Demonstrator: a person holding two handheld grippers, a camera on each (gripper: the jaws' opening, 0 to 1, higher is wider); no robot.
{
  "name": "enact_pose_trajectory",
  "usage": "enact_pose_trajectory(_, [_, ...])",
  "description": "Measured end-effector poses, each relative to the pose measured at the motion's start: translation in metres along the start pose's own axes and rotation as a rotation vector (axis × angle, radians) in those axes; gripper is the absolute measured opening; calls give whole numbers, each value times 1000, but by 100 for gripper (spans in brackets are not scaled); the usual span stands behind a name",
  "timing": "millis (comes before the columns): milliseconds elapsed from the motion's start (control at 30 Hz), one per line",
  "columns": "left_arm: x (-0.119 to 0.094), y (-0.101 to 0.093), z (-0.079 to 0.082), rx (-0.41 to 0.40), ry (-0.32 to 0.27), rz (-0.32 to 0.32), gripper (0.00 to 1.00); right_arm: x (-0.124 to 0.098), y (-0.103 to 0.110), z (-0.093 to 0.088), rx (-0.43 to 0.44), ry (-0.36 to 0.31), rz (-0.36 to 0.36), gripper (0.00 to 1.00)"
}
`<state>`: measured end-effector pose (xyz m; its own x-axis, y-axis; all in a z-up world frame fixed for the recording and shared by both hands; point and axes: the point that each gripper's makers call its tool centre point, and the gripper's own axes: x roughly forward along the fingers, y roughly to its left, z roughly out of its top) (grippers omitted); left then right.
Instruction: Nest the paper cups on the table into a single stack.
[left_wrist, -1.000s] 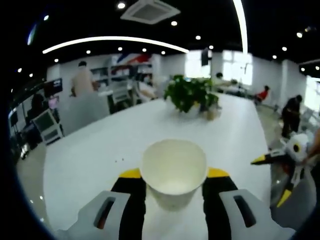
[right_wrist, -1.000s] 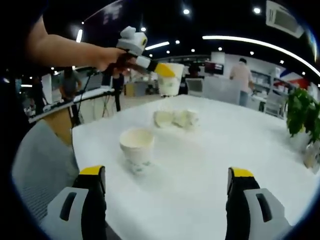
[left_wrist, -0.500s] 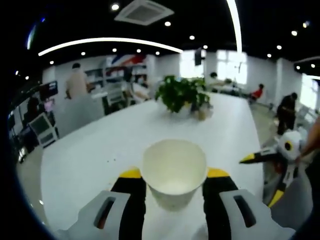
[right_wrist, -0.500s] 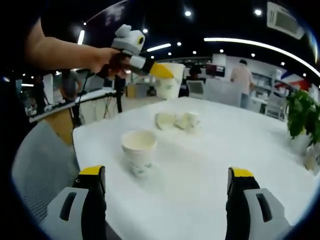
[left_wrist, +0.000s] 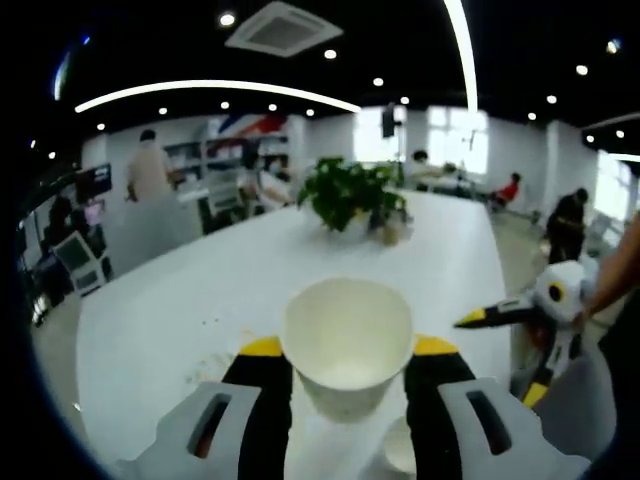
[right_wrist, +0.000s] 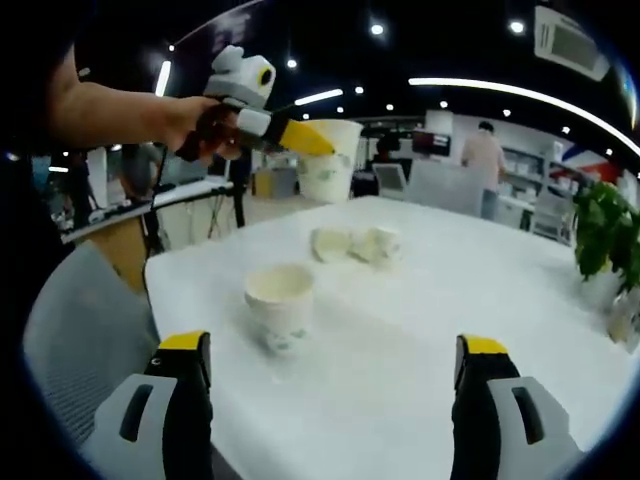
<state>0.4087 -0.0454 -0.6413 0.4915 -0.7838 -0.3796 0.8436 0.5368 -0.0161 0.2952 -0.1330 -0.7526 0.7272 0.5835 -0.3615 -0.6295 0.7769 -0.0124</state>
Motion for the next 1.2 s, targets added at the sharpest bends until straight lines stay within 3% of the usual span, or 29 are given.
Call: enact_pose_trajectory(1200, [-24,-61,-4,-3,-30,-44,42,0,2,1,1,-3,2,100])
